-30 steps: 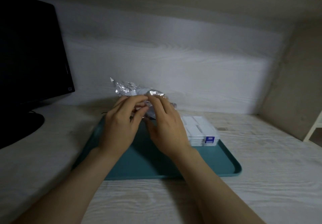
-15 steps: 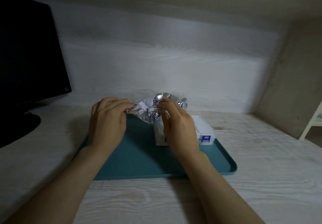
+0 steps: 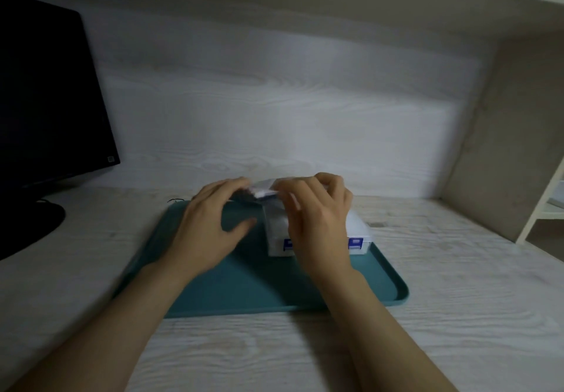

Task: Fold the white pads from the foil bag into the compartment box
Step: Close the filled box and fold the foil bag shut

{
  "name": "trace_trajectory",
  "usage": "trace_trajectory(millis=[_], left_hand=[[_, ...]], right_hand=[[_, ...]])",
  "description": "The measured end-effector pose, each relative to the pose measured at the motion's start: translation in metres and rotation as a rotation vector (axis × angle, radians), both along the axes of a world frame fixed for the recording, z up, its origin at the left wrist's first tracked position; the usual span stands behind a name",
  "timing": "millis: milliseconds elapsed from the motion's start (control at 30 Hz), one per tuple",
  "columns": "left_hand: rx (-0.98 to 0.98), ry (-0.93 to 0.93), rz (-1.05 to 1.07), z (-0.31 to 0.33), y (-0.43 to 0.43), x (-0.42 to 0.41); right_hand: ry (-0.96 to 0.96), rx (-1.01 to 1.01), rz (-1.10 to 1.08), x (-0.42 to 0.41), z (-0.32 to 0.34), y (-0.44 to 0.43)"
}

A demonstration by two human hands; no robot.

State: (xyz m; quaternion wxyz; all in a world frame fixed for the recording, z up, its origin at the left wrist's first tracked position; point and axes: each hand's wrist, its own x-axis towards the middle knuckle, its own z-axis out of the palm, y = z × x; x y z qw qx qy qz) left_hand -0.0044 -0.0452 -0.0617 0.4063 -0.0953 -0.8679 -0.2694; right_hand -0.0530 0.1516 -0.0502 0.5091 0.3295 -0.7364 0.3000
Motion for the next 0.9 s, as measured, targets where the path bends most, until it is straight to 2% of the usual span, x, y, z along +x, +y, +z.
trace_trajectory(millis=[67,133,233,333,500,633,733,900], left_hand=[[0.044,0.038,-0.053,0.002,0.006,0.0],[0.117,0.069,-0.062,0.003,0.005,0.0],[0.244,0.092,-0.022,0.008,0.0,0.001],[0.344,0.091,-0.014,0.011,-0.005,-0.001],[0.449,0.152,-0.01,0.014,-0.007,0.0],[0.544,0.154,0.072,0.01,-0.009,-0.005],[0.591,0.145,0.109,0.008,-0.013,-0.009],[0.505,0.108,0.159,0.005,-0.01,-0.007]], right_hand=[[0.014,0.105,0.045,0.005,0.003,0.001],[-0.117,0.122,0.038,0.006,0.003,0.002],[-0.467,-0.116,0.088,0.001,0.0,0.011],[-0.69,-0.352,0.304,-0.005,0.003,0.017],[-0.755,-0.512,0.499,-0.002,0.007,0.009],[-0.919,-0.574,0.594,-0.002,0.016,0.009],[-0.926,-0.584,0.631,-0.003,0.016,0.009],[-0.854,-0.647,0.677,-0.004,0.019,0.006]])
